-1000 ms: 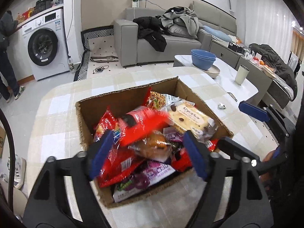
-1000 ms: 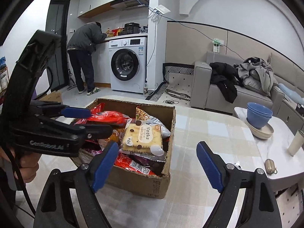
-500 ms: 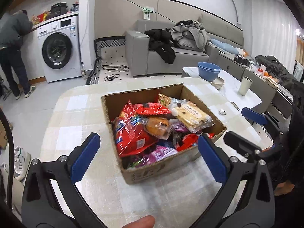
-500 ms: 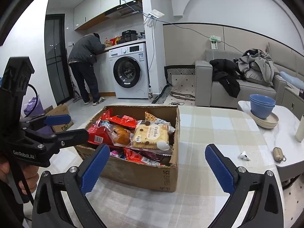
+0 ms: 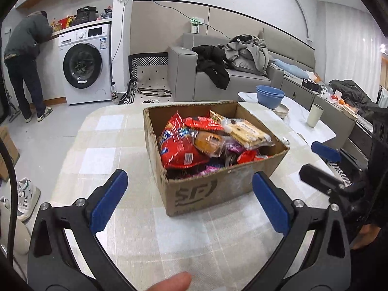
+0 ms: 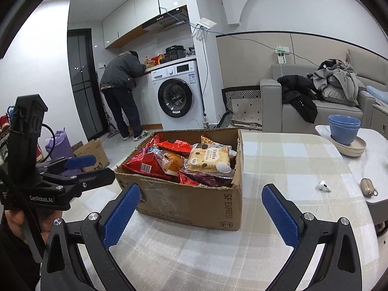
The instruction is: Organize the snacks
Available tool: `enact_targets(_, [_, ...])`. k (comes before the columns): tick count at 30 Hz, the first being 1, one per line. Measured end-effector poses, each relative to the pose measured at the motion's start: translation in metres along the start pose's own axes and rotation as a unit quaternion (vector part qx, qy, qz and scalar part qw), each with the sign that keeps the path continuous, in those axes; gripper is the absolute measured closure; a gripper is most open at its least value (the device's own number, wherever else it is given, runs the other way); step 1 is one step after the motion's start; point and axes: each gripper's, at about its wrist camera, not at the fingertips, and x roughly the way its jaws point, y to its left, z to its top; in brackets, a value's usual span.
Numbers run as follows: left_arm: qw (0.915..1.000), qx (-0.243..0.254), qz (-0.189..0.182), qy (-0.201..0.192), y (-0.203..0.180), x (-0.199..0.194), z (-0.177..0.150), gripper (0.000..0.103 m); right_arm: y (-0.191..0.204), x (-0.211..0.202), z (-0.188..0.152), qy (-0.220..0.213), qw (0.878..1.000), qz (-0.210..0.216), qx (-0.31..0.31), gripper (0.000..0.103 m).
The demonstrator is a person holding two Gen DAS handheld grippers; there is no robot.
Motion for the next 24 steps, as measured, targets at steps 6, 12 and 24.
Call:
enact_targets(6, [0.9999, 0.01, 0.006, -0.006, -0.004, 0.002, -0.02, 0.001, 0.003, -0.011, -0.017, -0.034, 0.999, -0.022, -0.008, 0.001])
enact_targets(12, [0.9992, 0.0, 0.012, -0.038, 0.0, 0.001, -0.034, 0.001, 0.009, -0.015, -0.027, -0.049, 0.998, -0.02, -0.027, 0.001])
enact_targets(24, [0.9979, 0.013, 0.028, -0.057, 0.007, 0.005, -0.051, 0.001, 0.008, -0.016, -0.036, -0.047, 0.998, -0.006, -0.028, 0.001])
